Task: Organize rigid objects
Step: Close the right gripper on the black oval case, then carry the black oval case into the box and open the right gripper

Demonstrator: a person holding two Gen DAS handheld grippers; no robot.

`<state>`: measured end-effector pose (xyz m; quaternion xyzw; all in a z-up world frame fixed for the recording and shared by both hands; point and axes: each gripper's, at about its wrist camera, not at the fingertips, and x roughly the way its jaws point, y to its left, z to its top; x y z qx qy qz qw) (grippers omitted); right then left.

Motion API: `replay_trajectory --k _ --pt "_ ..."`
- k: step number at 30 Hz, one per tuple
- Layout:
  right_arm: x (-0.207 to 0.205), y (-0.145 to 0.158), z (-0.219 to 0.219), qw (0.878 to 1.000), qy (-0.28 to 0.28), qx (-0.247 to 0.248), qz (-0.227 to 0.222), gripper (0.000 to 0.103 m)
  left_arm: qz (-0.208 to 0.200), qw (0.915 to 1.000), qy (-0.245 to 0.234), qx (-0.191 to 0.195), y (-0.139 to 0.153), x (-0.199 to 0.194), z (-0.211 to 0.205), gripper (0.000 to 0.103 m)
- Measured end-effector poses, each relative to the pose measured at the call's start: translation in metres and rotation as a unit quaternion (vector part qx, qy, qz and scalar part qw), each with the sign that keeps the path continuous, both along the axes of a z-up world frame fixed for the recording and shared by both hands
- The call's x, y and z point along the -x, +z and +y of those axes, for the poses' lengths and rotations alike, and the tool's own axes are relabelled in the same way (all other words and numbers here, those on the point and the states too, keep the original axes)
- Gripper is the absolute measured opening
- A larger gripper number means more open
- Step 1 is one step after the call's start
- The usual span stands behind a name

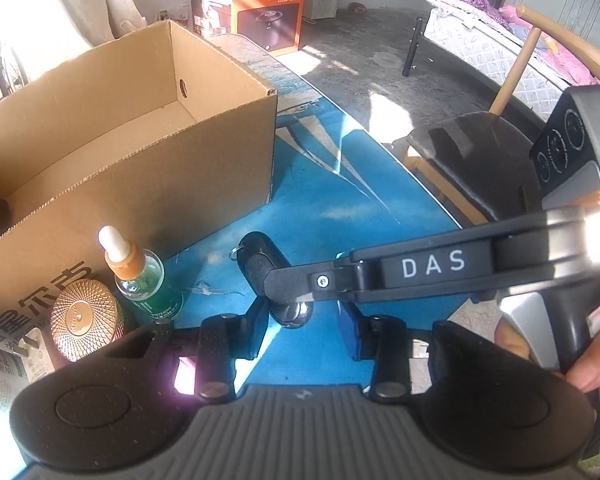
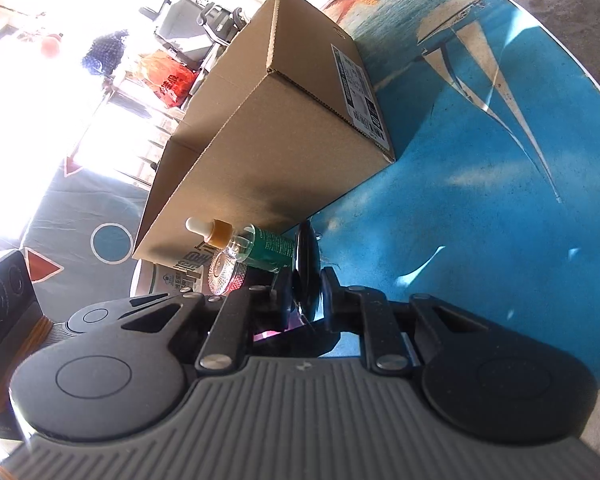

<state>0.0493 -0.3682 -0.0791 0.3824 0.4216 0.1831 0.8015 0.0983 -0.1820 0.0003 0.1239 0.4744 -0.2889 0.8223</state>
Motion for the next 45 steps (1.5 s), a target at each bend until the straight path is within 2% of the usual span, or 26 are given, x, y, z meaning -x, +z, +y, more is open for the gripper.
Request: replay_trajectory --k 7,12,17,21,23,26,32,38,42,45 --pt "0.026 0.052 0.004 0.998 -0.009 0.019 -0.064 0.014 -0.058 0.9978 -0.014 0.030 0.047 0.028 0.013 0.039" --pt "0.027 0.096 0.012 0.992 0.005 0.037 -0.120 0.014 -0.110 0.9928 -0.004 0.048 0.083 0.037 0.029 0.040" --pt "-0.004 0.138 0.031 0.984 0.045 0.047 -0.164 0.014 -0.149 0.9865 0.030 0.061 0.115 0.024 0.053 0.042" --pt "-0.055 0.161 0.058 0.980 0.092 0.047 -0.168 0.014 -0.149 0.9840 0.069 0.069 0.129 -0.007 0.077 0.042" --pt "-0.083 0.164 0.069 0.981 0.116 0.039 -0.150 0.014 -0.143 0.9834 0.089 0.068 0.129 -0.028 0.091 0.042" --pt "-0.137 0.158 0.092 0.983 0.156 0.020 -0.091 0.014 -0.120 0.9843 0.116 0.057 0.119 -0.064 0.109 0.042" --pt "-0.227 0.113 0.142 0.980 0.195 0.021 0.040 0.014 -0.078 0.9823 0.169 0.019 0.083 -0.120 0.141 0.042" --pt "-0.267 0.063 0.176 0.966 0.224 0.043 0.124 0.014 -0.068 0.9811 0.180 0.020 0.072 -0.129 0.163 0.042" --pt "-0.276 0.040 0.200 0.954 0.249 0.057 0.156 0.014 -0.070 0.9799 0.186 0.020 0.070 -0.129 0.172 0.043" --pt "-0.277 0.026 0.216 0.943 0.276 0.050 0.179 0.017 -0.072 0.9793 0.188 0.024 0.071 -0.129 0.173 0.044"
